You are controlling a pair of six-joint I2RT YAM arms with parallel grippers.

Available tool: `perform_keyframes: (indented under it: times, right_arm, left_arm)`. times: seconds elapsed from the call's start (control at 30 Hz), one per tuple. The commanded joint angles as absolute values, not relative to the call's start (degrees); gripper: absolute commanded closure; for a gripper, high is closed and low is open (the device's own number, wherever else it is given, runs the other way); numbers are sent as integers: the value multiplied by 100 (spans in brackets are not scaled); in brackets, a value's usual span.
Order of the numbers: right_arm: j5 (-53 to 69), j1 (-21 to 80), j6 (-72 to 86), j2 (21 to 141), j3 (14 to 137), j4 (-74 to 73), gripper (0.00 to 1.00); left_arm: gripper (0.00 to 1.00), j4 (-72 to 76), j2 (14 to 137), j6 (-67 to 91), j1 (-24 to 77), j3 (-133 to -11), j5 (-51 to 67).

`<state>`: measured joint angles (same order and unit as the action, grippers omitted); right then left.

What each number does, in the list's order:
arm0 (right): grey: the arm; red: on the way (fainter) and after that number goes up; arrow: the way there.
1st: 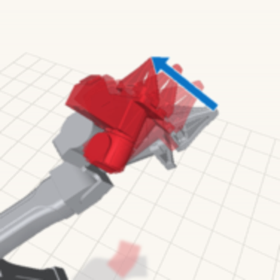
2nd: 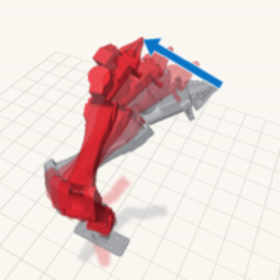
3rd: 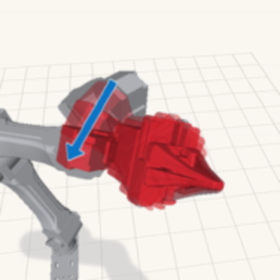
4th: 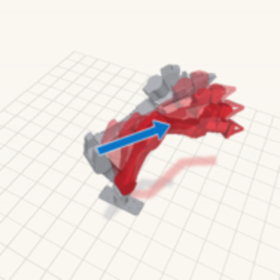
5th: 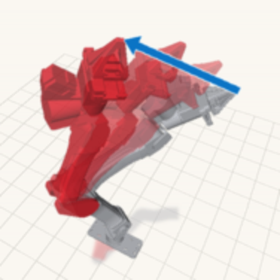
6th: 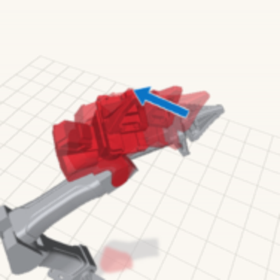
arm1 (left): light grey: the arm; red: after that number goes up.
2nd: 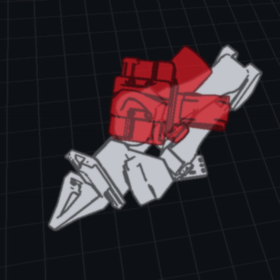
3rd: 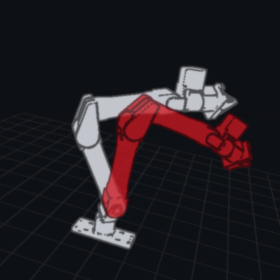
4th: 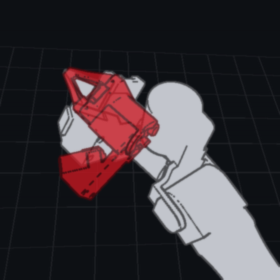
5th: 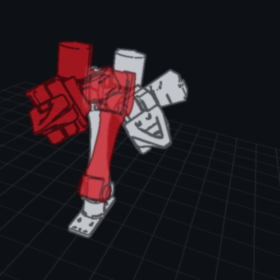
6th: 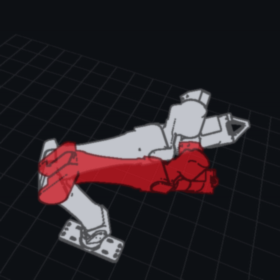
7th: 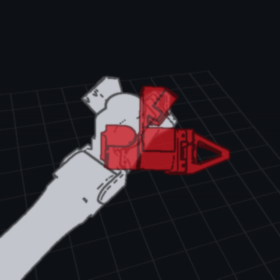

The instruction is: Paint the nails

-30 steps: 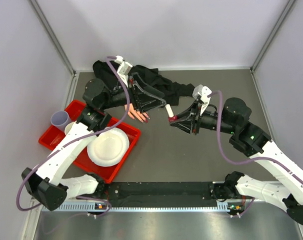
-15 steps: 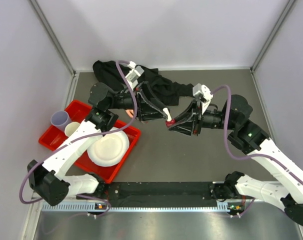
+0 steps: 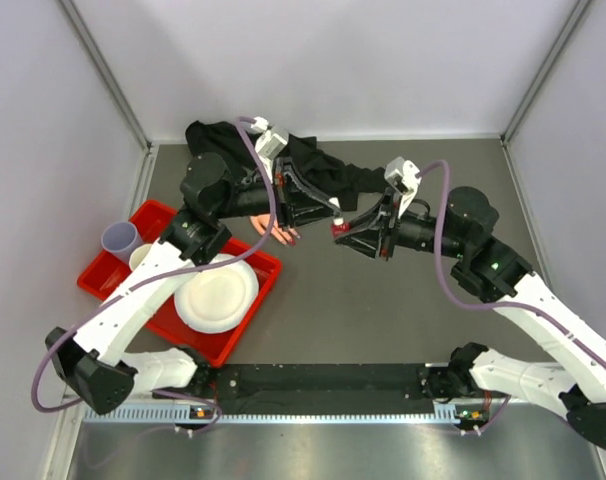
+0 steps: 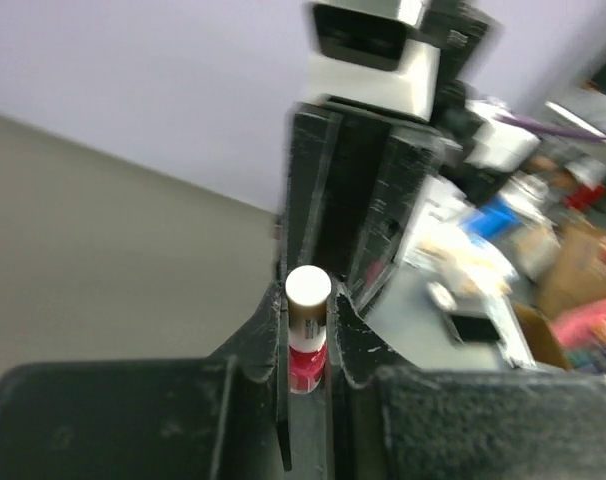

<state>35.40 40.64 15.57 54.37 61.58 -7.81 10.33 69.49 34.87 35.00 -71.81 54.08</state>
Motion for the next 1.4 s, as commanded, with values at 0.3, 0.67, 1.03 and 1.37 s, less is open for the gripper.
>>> perform_keyframes:
  times: [0.3, 0.67, 1.03, 1.37]
  right_arm:
    - [-3718, 6179, 53, 5801, 6416, -1028, 100]
    - [-1699, 5803, 191, 5160, 6003, -1195, 100]
    - [2131, 4457, 798, 4772, 6055, -1284, 100]
    - [4033, 3867, 1757, 4948, 6047, -502, 100]
  left_arm:
    - [100, -1238, 7109, 2977, 5678, -8058, -2443]
    - [38, -1416, 7086, 3490, 5520, -8299, -1206]
    - [26, 954, 6450, 3875, 3587, -7005, 4027]
    - [29, 2759, 6803, 4561, 3577, -6776, 5607]
